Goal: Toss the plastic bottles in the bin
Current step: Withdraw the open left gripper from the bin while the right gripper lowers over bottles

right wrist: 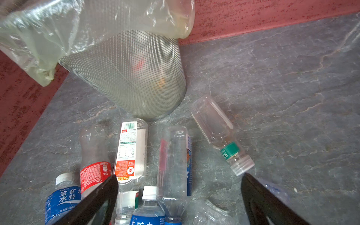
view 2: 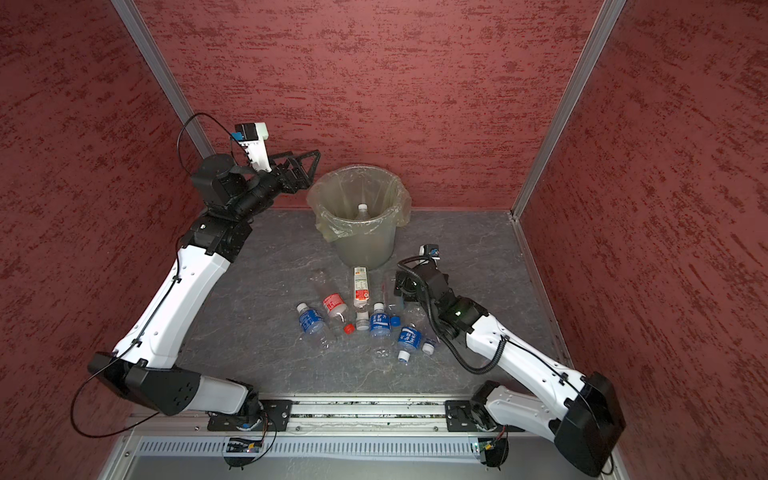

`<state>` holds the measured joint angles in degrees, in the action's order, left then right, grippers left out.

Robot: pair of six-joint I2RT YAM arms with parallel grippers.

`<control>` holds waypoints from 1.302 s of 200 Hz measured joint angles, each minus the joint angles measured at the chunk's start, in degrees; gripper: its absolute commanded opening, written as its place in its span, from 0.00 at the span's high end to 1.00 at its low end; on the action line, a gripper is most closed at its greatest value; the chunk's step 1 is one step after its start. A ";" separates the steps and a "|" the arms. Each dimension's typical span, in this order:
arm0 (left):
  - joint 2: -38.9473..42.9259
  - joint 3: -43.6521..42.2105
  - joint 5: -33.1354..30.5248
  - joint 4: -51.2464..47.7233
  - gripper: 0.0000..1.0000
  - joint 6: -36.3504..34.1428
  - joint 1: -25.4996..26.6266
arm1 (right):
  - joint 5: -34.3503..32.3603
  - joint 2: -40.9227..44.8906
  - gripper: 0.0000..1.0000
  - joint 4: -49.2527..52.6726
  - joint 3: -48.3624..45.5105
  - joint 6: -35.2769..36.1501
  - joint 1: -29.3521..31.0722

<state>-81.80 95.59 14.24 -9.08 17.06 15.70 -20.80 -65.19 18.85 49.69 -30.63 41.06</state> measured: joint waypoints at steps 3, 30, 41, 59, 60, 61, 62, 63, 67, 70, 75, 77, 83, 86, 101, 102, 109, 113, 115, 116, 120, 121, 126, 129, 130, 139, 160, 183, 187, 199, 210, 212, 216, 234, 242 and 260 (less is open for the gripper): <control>0.22 -0.46 -0.04 -0.07 0.01 0.02 0.00 | 0.02 -0.52 0.01 0.22 0.37 -0.15 0.00; 2.43 -5.97 -0.79 -1.09 0.01 0.09 0.00 | 0.17 -3.76 0.01 1.03 2.36 -0.92 0.00; 3.52 -8.50 -1.09 -1.70 0.01 0.24 0.00 | 0.17 -4.42 0.01 1.11 2.54 -0.98 0.00; 5.95 -12.98 -1.40 -2.05 0.00 0.70 0.00 | 0.15 -5.57 0.01 1.99 3.21 -0.94 0.00; 6.08 -13.16 -1.42 -2.10 0.01 0.70 0.00 | 0.15 -5.68 0.01 2.05 3.28 -0.94 0.00; 6.34 -13.55 -1.44 -2.16 0.01 0.74 0.00 | 0.15 -5.79 0.01 2.08 3.37 -0.92 0.00; 6.47 -13.77 -1.44 -2.16 0.01 0.76 0.00 | 0.17 -5.97 0.01 2.16 3.52 -0.92 0.00; 6.58 -13.94 -1.44 -2.14 0.01 0.81 0.00 | 0.15 -6.03 0.01 2.23 3.58 -0.92 0.00; 7.15 -14.84 -1.46 -2.23 0.01 1.03 0.00 | 0.17 -6.58 0.01 2.43 4.07 -0.90 0.00; 7.74 -15.67 -1.46 -2.32 0.01 1.14 0.00 | 0.17 -6.88 0.01 2.60 4.37 -0.90 0.00; 8.46 -16.63 -1.49 -2.62 0.01 1.18 0.00 | 0.20 -7.65 0.01 2.82 5.07 -0.85 0.00; 8.68 -16.94 -1.49 -2.67 0.01 1.22 0.00 | 0.22 -7.93 0.01 2.93 5.38 -0.83 0.00; 9.53 -17.97 -1.49 -2.93 0.01 1.33 0.00 | 0.26 -8.74 0.01 3.10 6.08 -0.68 0.00; 9.97 -18.51 -1.49 -2.95 0.01 1.36 0.00 | 0.28 -9.01 0.01 3.19 6.32 -0.63 0.00; 12.44 -21.38 -1.44 -3.10 0.00 1.46 0.00 | 1.01 -10.71 0.01 3.39 7.48 -0.35 0.00; 12.57 -21.53 -1.42 -3.08 0.00 1.46 0.00 | 1.09 -10.88 0.01 3.41 7.58 -0.31 0.00; 13.81 -22.93 -1.38 -3.19 0.01 1.53 0.00 | 1.51 -11.54 0.01 3.43 7.82 -0.13 0.00; 14.56 -23.76 -1.38 -3.23 0.01 1.53 0.00 | 1.70 -11.85 0.01 3.52 7.96 0.09 0.00; 14.97 -24.20 -1.33 -3.39 0.01 1.55 0.00 | 1.81 -12.07 0.01 3.52 8.00 0.11 0.00; 15.13 -24.35 -1.31 -3.39 0.01 1.55 0.00 | 1.86 -12.13 0.01 3.54 8.02 0.13 0.00; 15.72 -25.05 -1.25 -3.43 0.01 1.55 0.00 | 2.10 -12.44 0.01 3.52 8.07 0.31 0.00; 15.85 -25.16 -1.25 -3.45 0.01 1.55 0.00 | 2.14 -12.57 0.01 3.52 8.07 0.37 0.00; 16.65 -26.05 -1.16 -3.69 0.01 1.55 0.00 | 2.36 -12.96 0.01 3.63 8.11 0.57 0.00; 17.11 -26.51 -1.07 -3.82 0.01 1.55 0.00 | 2.47 -13.22 0.01 3.63 8.11 0.66 0.00; 17.25 -26.62 -1.03 -3.85 0.01 1.55 0.00 | 2.51 -13.29 0.01 3.65 8.11 0.68 0.00; 18.53 -28.02 -0.63 -4.13 0.00 1.53 0.00 | 2.84 -14.01 0.01 3.74 8.11 1.03 0.00; 21.14 -30.77 0.57 -5.55 0.00 1.44 0.00 | 3.85 -15.80 0.01 4.24 8.74 1.55 0.00; 24.02 -34.62 1.77 -6.88 0.01 1.29 0.00 | 4.79 -17.94 0.01 4.63 10.71 2.08 -0.02; 24.44 -35.30 1.92 -7.04 0.01 1.27 0.00 | 5.01 -18.38 0.01 4.66 11.17 2.19 -0.02; 25.86 -37.64 2.21 -7.67 0.01 1.14 0.00 | 5.44 -20.00 0.01 4.94 12.57 2.56 -0.02; 27.12 -39.85 2.27 -8.33 0.01 1.14 -0.02 | 5.68 -21.53 0.01 5.18 13.73 2.82 -0.02; 27.36 -40.28 2.27 -8.39 0.01 1.16 -0.02 | 5.75 -21.86 0.01 5.27 13.92 2.84 -0.02; 27.82 -41.13 2.29 -8.76 0.01 1.16 -0.04 | 5.81 -22.36 0.01 5.38 14.32 2.91 -0.02; 29.31 -44.24 2.38 -9.86 0.01 1.18 -0.07 | 6.12 -24.79 0.01 6.43 16.04 3.32 -0.09; 29.83 -45.55 2.43 -10.27 0.01 1.20 -0.07 | 6.21 -25.81 0.01 6.99 16.74 3.56 -0.28; 30.88 -48.00 2.58 -11.28 0.01 1.36 -0.07 | 6.34 -27.71 0.01 8.24 18.34 3.93 -0.52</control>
<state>-50.92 47.59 16.82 -20.36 18.41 15.64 -14.46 -92.90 27.09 68.03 -26.70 40.53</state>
